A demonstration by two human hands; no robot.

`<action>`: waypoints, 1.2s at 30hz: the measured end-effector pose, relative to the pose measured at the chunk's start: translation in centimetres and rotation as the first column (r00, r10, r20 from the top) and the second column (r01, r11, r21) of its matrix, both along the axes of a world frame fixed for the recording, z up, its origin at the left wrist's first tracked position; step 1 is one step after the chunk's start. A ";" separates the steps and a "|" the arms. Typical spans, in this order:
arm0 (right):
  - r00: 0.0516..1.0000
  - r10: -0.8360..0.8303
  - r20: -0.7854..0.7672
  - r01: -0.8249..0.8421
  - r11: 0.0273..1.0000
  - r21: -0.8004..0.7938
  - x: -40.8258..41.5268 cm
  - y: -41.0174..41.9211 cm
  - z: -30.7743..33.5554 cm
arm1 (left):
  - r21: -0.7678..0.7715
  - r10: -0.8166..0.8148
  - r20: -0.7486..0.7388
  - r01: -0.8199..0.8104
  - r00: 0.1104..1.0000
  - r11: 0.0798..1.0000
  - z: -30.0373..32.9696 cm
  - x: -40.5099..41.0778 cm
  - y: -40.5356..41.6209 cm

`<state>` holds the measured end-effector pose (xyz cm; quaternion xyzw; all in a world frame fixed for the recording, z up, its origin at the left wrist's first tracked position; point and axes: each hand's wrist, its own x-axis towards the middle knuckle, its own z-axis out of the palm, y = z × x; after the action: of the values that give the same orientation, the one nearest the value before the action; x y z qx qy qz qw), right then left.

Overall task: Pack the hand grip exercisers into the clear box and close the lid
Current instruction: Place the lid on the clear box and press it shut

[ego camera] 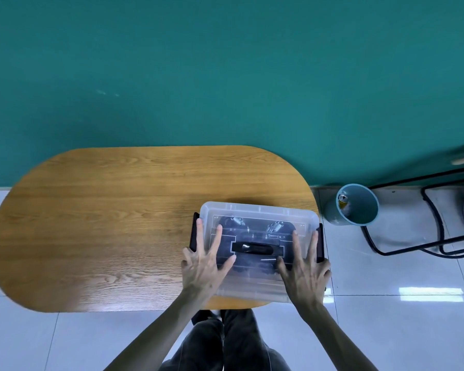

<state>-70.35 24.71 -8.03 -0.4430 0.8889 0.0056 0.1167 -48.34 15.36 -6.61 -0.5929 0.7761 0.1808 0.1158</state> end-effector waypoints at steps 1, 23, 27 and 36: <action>1.000 0.005 0.000 -0.005 1.000 -0.002 0.1 0.0 0.0 | -0.004 0.002 0.001 -0.002 1.000 1.000 0.1 -0.1 0.0; 0.999 0.039 0.022 -0.039 0.999 -0.007 -0.4 0.3 -0.1 | -0.042 -0.026 -0.021 0.025 0.999 0.999 0.0 -0.2 0.4; 0.997 0.061 0.039 -0.061 0.998 0.012 -0.5 0.5 -0.2 | 0.003 -0.059 0.014 0.059 0.998 0.998 1.0 -0.3 0.0; 0.992 0.118 0.047 -0.121 0.990 0.067 -1.1 0.1 1.1 | 0.127 -0.194 0.016 0.190 0.981 0.973 2.7 1.1 -2.0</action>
<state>-71.41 24.80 -6.91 -0.4914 0.8572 0.0341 0.1504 -47.24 13.33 -3.88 -0.5093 0.8152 0.2087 0.1805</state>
